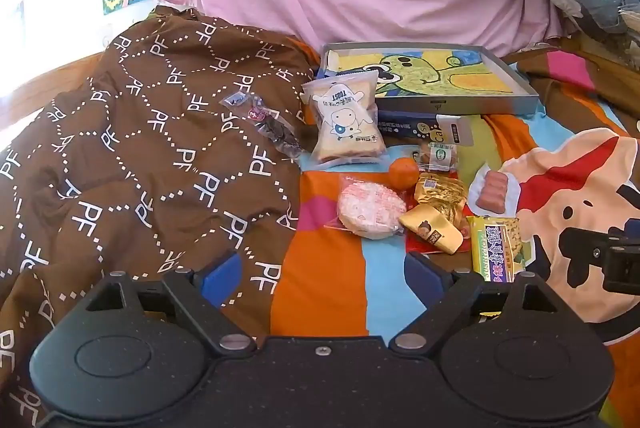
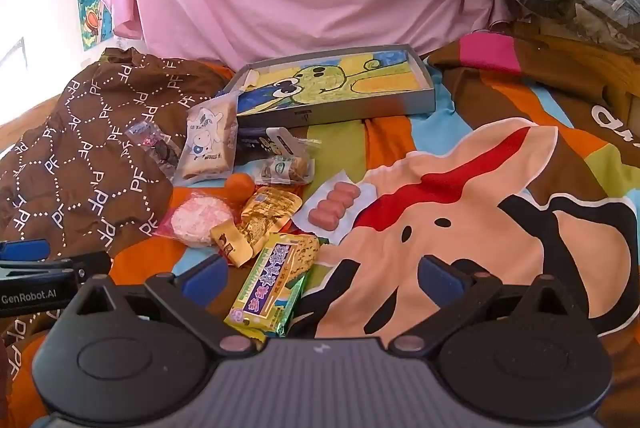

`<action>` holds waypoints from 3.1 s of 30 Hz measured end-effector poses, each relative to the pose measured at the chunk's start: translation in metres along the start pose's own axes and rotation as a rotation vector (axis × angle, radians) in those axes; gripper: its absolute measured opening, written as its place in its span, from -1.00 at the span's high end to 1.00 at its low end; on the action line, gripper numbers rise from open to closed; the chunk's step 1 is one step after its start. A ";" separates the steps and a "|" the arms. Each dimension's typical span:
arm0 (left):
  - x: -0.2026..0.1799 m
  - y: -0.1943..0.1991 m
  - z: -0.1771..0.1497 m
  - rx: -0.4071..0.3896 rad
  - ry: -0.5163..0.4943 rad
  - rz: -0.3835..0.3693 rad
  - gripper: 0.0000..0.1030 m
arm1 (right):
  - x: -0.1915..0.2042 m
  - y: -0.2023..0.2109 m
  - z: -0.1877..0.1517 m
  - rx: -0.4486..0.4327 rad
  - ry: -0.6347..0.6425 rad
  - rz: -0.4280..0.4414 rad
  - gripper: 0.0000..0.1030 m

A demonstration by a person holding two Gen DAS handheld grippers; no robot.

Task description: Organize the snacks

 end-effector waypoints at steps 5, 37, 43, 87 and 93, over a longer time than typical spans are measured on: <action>0.000 -0.001 0.000 0.004 -0.005 -0.001 -0.73 | -0.001 -0.001 0.001 0.005 0.006 -0.004 -1.00; -0.001 -0.002 -0.007 0.009 0.018 -0.004 -0.73 | 0.003 -0.002 -0.002 0.015 0.000 -0.002 -1.00; 0.000 -0.002 -0.007 0.011 0.022 -0.007 -0.73 | 0.002 -0.002 -0.001 0.017 -0.001 -0.001 -1.00; 0.035 -0.093 0.040 0.111 -0.088 -0.167 -0.72 | 0.079 -0.064 -0.022 0.084 0.350 -0.077 -1.00; 0.024 -0.120 0.042 0.118 -0.257 -0.195 -0.69 | 0.079 -0.072 -0.023 0.072 0.369 -0.127 -0.96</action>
Point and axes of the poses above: each gripper's, at about its wrist camera, not at the fingertips, and y roughly against the way its jaws point, x to its left, z to its top, the point moved 2 cm from there along -y, roughly the way its jaws point, and after that the axes turned 14 degrees about -z, right-handed, at the moved point
